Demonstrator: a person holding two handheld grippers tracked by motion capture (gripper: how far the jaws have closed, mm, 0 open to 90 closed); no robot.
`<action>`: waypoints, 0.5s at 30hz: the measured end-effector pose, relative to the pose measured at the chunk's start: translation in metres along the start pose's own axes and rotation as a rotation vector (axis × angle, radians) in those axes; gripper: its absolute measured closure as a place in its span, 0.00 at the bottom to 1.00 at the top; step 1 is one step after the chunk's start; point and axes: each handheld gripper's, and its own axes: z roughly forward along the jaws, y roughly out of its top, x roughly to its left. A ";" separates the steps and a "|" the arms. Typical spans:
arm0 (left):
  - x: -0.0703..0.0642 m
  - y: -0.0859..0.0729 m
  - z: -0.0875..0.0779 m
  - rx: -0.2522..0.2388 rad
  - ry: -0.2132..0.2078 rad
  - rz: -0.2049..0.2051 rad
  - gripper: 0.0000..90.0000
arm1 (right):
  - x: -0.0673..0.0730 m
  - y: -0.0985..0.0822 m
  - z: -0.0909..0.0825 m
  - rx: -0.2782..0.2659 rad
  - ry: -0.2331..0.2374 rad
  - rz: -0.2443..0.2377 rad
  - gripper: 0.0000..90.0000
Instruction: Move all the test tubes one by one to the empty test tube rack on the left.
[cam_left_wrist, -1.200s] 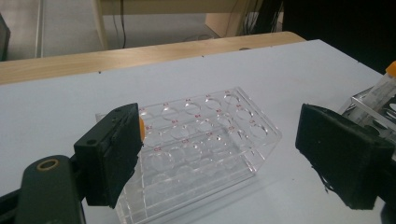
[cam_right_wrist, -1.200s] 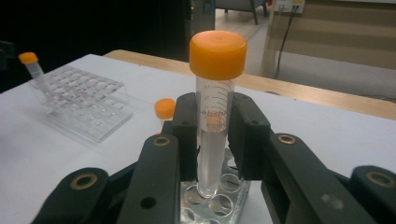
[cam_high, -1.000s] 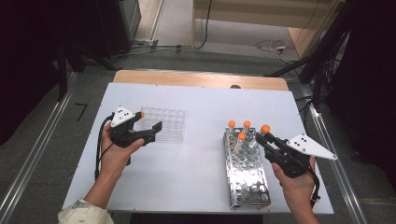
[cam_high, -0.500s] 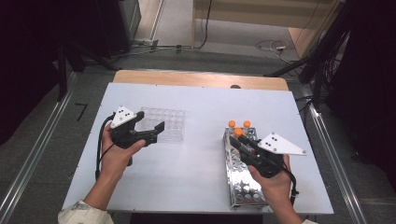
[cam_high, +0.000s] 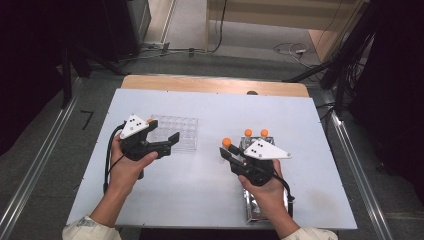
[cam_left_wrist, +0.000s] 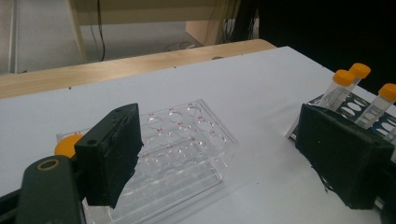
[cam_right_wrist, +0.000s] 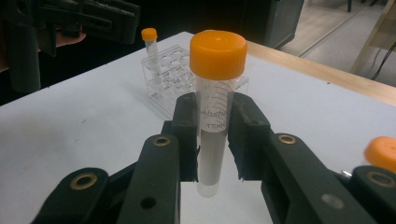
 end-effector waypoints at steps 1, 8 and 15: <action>-0.001 0.000 0.000 0.001 -0.002 0.002 0.18 | 0.001 0.000 0.003 0.005 0.003 -0.001 0.79; -0.010 0.000 0.002 0.010 -0.030 0.014 0.18 | 0.013 0.000 0.022 0.053 0.018 -0.028 0.79; -0.021 -0.001 0.005 0.015 -0.078 0.025 0.18 | 0.018 -0.001 0.036 0.087 0.025 -0.027 0.79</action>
